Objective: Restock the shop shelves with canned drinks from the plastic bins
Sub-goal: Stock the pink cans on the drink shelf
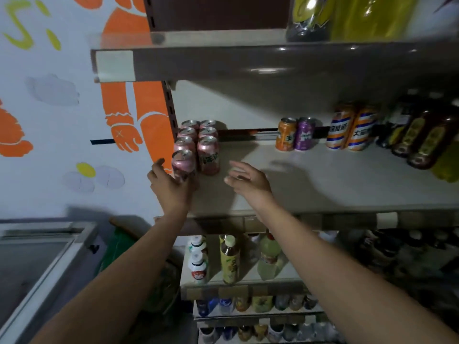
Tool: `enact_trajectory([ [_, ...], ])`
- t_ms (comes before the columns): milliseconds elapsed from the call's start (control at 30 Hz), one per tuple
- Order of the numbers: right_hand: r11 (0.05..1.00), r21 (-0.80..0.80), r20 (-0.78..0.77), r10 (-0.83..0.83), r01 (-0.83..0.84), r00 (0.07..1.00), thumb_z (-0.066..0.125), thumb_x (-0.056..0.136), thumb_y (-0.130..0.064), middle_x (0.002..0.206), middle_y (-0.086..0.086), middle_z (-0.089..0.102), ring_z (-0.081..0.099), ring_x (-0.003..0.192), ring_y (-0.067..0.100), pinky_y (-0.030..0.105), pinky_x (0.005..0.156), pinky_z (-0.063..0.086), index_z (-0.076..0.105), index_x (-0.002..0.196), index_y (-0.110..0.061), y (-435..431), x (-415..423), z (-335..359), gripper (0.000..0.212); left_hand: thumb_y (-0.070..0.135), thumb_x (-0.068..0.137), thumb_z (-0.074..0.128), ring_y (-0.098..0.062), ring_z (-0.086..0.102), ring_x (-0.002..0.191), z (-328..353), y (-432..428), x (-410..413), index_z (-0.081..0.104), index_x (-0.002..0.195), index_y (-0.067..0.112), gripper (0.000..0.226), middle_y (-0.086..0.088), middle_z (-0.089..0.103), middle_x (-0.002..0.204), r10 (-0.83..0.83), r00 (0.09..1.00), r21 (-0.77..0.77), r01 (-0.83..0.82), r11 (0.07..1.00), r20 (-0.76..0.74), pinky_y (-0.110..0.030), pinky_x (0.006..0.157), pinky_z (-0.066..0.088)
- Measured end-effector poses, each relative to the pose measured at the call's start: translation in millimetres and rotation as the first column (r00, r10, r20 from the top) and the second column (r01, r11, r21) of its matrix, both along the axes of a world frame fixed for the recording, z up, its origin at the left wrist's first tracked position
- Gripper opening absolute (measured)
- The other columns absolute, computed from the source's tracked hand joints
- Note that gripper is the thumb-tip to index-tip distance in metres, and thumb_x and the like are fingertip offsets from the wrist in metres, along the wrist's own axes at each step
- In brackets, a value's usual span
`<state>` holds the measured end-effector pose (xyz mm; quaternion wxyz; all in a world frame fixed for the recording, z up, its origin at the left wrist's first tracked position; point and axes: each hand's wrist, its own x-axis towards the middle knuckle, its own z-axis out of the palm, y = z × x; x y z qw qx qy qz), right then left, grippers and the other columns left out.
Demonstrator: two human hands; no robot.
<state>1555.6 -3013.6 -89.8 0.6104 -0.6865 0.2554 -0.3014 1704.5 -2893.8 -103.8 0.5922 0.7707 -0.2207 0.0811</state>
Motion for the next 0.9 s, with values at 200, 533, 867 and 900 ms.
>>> enact_trajectory([
  [200, 0.996, -0.020, -0.061, 0.085, -0.086, 0.995, 0.076, 0.088, -0.016, 0.129, 0.006, 0.067, 0.064, 0.109, 0.009, 0.028, 0.095, 0.052, 0.060, 0.137, -0.027, 17, 59, -15, 0.053, 0.020, 0.077, 0.086, -0.008, 0.065, 0.091, -10, 14, 34, 0.059, 0.112, 0.019, 0.044, 0.002, 0.067, 0.109, -0.185, 0.982, -0.019, 0.185, 0.983, -0.028, -0.022, 0.077, 0.052],
  [533, 0.995, -0.046, -0.032, -0.091, 0.090, 0.995, 0.080, 0.072, -0.032, 0.106, -0.005, 0.070, 0.068, 0.101, 0.016, 0.048, 0.099, 0.054, 0.066, 0.109, -0.052, 32, 113, -33, 0.044, 0.016, 0.074, 0.072, -0.020, 0.070, 0.102, -3, 28, 69, 0.064, 0.129, 0.011, 0.057, -0.006, 0.072, 0.117, -0.406, 0.910, -0.078, 0.400, 0.913, -0.084, -0.044, 0.095, 0.057],
  [867, 0.979, -0.108, -0.008, -0.176, 0.174, 0.984, 0.075, 0.059, -0.054, 0.104, -0.014, 0.068, 0.069, 0.099, 0.016, 0.049, 0.087, 0.059, 0.062, 0.102, -0.052, 29, 125, -34, 0.045, -0.017, 0.089, 0.052, -0.023, 0.066, 0.116, -1, 26, 79, 0.059, 0.135, 0.004, 0.052, -0.013, 0.068, 0.129, -0.561, 0.814, -0.122, 0.548, 0.828, -0.149, -0.042, 0.101, 0.054],
  [900, 0.980, -0.106, -0.008, -0.171, 0.169, 0.985, 0.074, 0.058, -0.056, 0.106, -0.014, 0.067, 0.069, 0.102, 0.017, 0.049, 0.089, 0.058, 0.065, 0.114, -0.046, 29, 127, -35, 0.057, -0.016, 0.088, 0.052, -0.027, 0.064, 0.120, -2, 27, 80, 0.058, 0.136, 0.004, 0.052, -0.014, 0.067, 0.130, -0.566, 0.809, -0.125, 0.552, 0.824, -0.155, -0.046, 0.103, 0.053],
])
